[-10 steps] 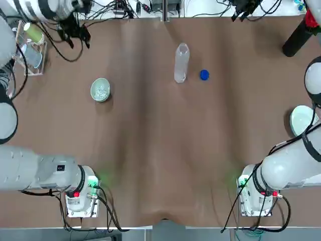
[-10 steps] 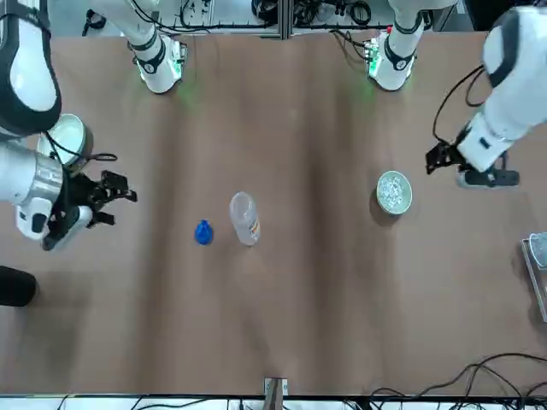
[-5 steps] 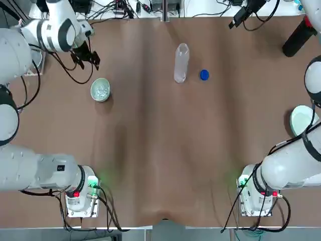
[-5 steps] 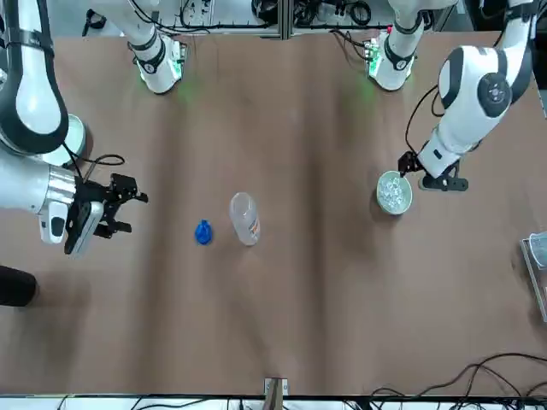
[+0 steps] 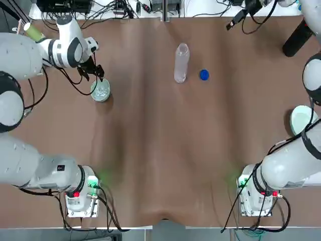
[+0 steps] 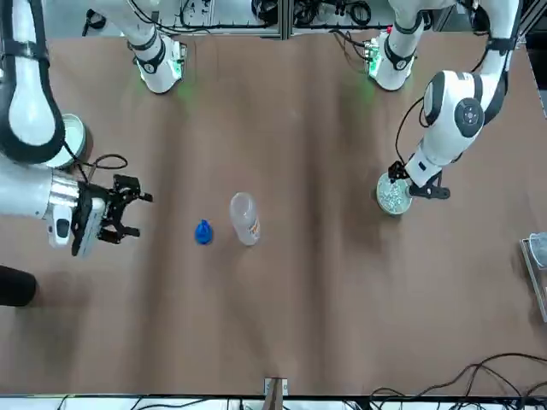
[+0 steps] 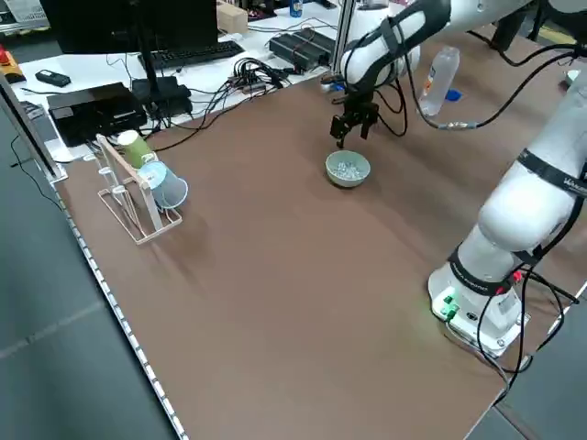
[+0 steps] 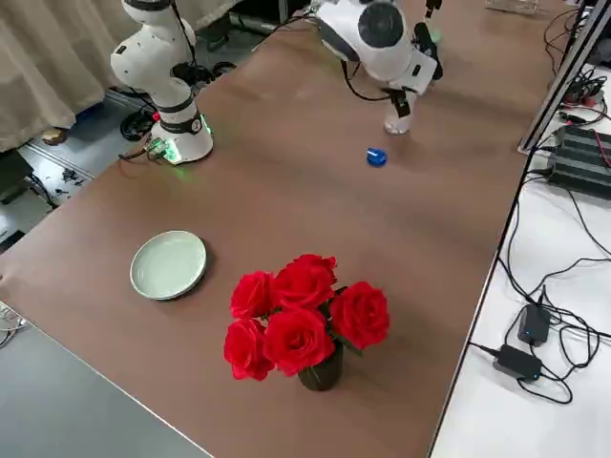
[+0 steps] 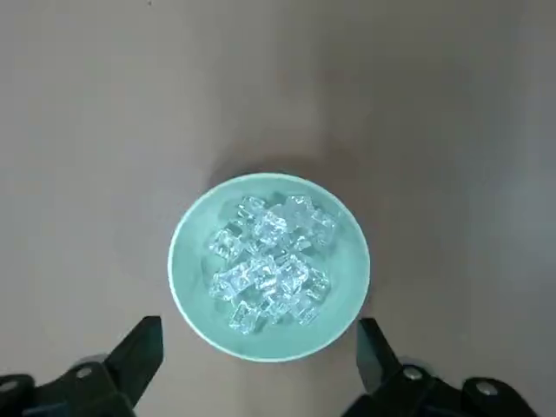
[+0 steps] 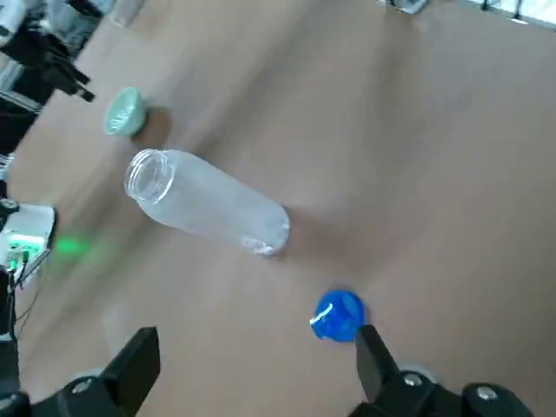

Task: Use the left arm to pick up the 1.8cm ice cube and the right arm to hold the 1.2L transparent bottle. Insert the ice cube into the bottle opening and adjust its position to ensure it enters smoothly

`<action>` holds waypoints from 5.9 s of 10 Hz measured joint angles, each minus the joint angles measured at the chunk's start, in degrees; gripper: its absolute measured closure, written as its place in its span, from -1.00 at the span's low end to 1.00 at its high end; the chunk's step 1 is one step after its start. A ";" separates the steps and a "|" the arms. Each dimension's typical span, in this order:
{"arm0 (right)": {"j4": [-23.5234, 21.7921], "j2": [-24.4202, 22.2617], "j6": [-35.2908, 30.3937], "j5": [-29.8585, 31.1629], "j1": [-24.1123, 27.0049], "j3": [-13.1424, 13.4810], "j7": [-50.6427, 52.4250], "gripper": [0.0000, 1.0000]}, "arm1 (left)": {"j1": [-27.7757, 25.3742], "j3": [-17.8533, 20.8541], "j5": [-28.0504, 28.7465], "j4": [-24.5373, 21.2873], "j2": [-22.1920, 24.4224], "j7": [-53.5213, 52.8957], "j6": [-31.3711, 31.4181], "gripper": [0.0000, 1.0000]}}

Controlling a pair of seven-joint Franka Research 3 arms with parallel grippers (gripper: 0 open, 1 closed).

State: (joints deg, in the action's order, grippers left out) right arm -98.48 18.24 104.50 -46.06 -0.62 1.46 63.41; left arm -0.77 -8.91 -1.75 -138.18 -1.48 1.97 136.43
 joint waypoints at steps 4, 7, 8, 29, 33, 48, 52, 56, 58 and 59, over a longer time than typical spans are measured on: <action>-0.16 8.67 0.34 -12.41 0.60 -0.18 19.89 -1.00 | 0.00 -0.03 0.00 -0.88 -2.56 -0.05 3.90 -0.96; -0.18 13.39 -0.59 -19.24 0.45 -0.25 35.10 -1.00 | 0.01 -0.07 0.00 -1.78 -4.80 -0.08 6.92 -0.93; -0.17 15.52 -1.46 -21.40 0.46 -0.25 39.51 -1.00 | 0.01 -0.07 0.00 -2.15 -5.85 -0.09 8.44 -0.93; 0.35 31.52 -6.28 -44.21 -8.96 -4.73 85.13 -1.00 | 0.00 -0.13 0.01 -3.15 -12.19 -0.18 15.38 0.28; 0.40 32.45 -6.36 -45.56 -9.56 -4.95 86.05 -1.00 | 0.00 -0.13 0.01 -3.12 -12.17 -0.18 15.39 0.56; 0.41 33.28 -6.32 -50.89 -10.76 -5.54 86.78 -1.00 | -0.05 -0.17 0.01 -2.42 -4.33 -0.05 12.38 0.57; 0.40 33.28 -6.31 -51.55 -11.13 -5.54 86.92 -1.00 | -0.04 -0.60 0.01 4.45 -1.53 1.64 4.76 0.57; 0.40 33.29 -6.30 -51.62 -11.08 -5.37 86.98 -1.00 | 0.07 -7.89 0.01 14.04 -0.07 12.56 -4.21 0.57; 0.40 33.29 -6.30 -51.62 -10.93 -5.30 87.02 -1.00 | 0.18 -11.80 0.01 19.06 -0.14 18.72 -8.10 0.57; 0.40 33.29 -6.30 -51.62 -10.87 -5.25 87.07 -1.00 | 0.27 -13.62 0.01 21.76 -0.37 21.72 -9.97 0.57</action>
State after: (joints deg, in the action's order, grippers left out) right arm -98.08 51.54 98.20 -97.68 -11.48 -3.79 150.49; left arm -0.50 -22.52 -1.74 -116.43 -1.85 23.69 126.47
